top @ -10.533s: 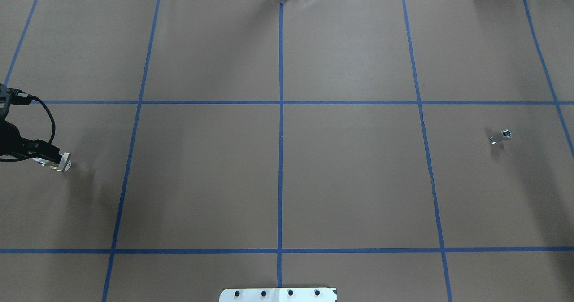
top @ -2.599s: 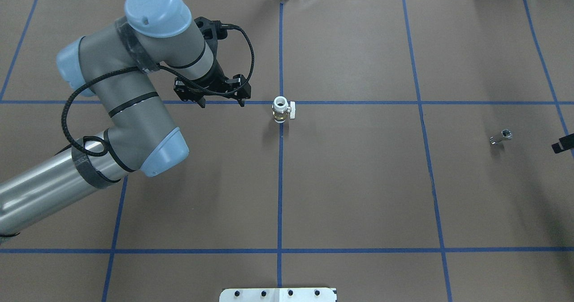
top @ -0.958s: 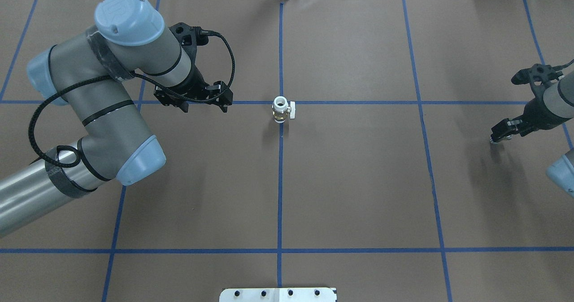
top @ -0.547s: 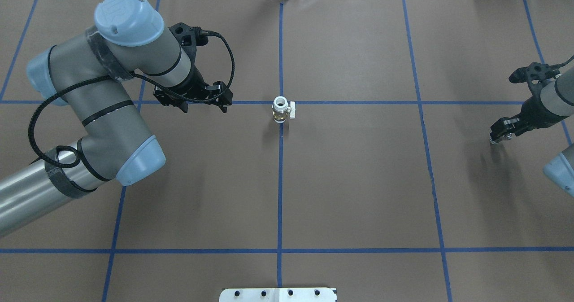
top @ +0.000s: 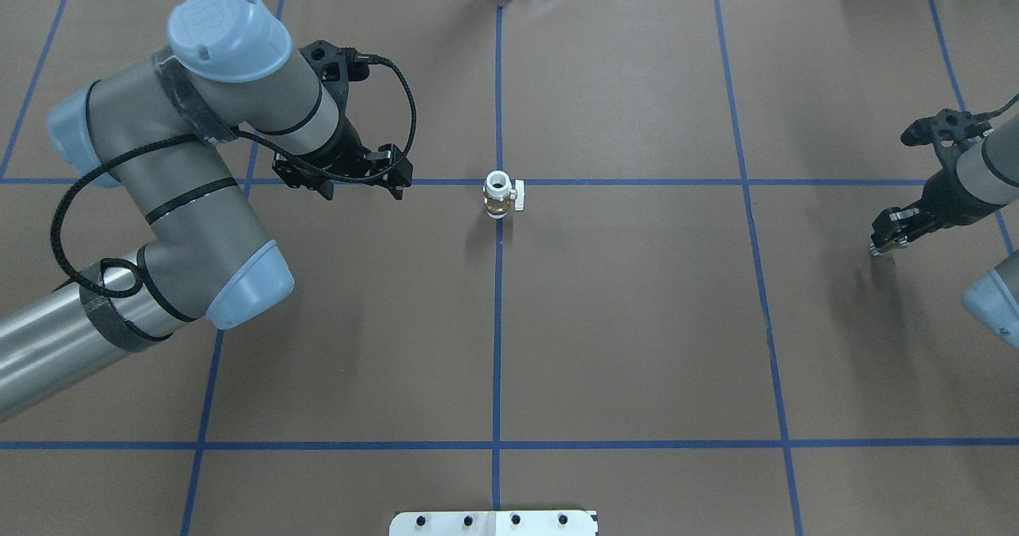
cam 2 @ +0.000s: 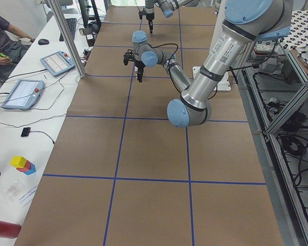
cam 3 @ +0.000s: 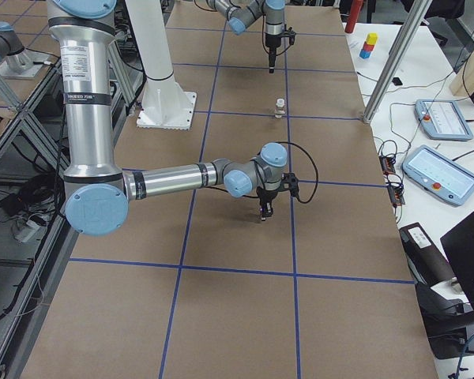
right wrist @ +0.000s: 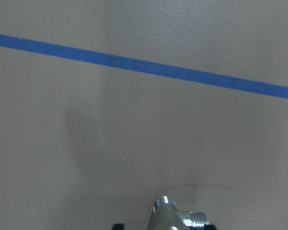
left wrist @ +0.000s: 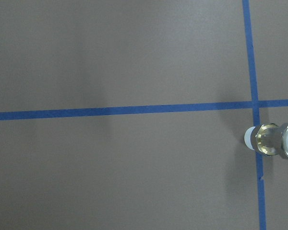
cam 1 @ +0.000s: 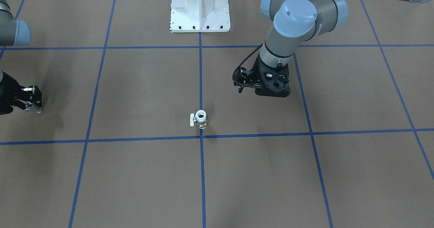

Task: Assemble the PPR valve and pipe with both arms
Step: 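Lift the chrome fitting with the right gripper and carry it above the valve, then lower the chrome fitting onto the top of the valve with the right gripper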

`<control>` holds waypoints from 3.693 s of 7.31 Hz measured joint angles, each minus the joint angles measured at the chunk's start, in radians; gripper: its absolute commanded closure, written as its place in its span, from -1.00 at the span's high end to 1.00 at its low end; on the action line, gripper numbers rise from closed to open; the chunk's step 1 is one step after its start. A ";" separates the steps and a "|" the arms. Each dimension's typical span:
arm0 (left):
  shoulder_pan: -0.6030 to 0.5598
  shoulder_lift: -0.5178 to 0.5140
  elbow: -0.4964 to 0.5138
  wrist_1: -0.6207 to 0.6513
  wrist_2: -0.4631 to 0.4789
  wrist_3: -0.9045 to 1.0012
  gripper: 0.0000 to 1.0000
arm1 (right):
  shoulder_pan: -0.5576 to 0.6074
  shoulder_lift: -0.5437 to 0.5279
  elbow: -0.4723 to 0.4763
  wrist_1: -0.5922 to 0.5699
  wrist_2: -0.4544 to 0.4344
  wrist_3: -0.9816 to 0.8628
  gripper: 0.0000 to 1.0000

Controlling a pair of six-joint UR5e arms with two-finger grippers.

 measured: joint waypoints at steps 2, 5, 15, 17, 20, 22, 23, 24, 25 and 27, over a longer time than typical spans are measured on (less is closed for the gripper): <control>0.000 0.000 0.000 0.000 0.000 0.000 0.98 | 0.000 0.000 -0.002 0.000 0.000 -0.006 -1.00; -0.004 -0.001 -0.004 0.000 0.000 0.000 0.98 | 0.001 0.063 0.040 -0.031 0.011 0.053 -1.00; -0.123 0.265 -0.091 -0.018 -0.008 0.315 0.98 | -0.291 0.973 -0.313 -0.359 -0.106 0.852 -1.00; -0.124 0.265 -0.091 -0.018 -0.008 0.316 0.98 | -0.309 0.967 -0.301 -0.360 -0.121 0.857 -1.00; -0.125 0.265 -0.093 -0.018 -0.008 0.316 0.98 | -0.322 0.964 -0.300 -0.360 -0.124 0.858 -1.00; -0.125 0.265 -0.093 -0.018 -0.008 0.316 0.98 | -0.332 0.963 -0.302 -0.360 -0.126 0.858 -1.00; -0.125 0.265 -0.093 -0.018 -0.008 0.316 0.98 | -0.333 0.962 -0.303 -0.360 -0.127 0.858 -1.00; -0.125 0.265 -0.093 -0.018 -0.008 0.316 0.98 | -0.334 0.961 -0.304 -0.360 -0.127 0.858 -1.00; -0.125 0.265 -0.093 -0.018 -0.008 0.316 0.98 | -0.334 0.961 -0.306 -0.360 -0.127 0.857 -1.00; -0.125 0.265 -0.093 -0.018 -0.008 0.315 0.98 | -0.334 0.962 -0.308 -0.360 -0.127 0.856 -1.00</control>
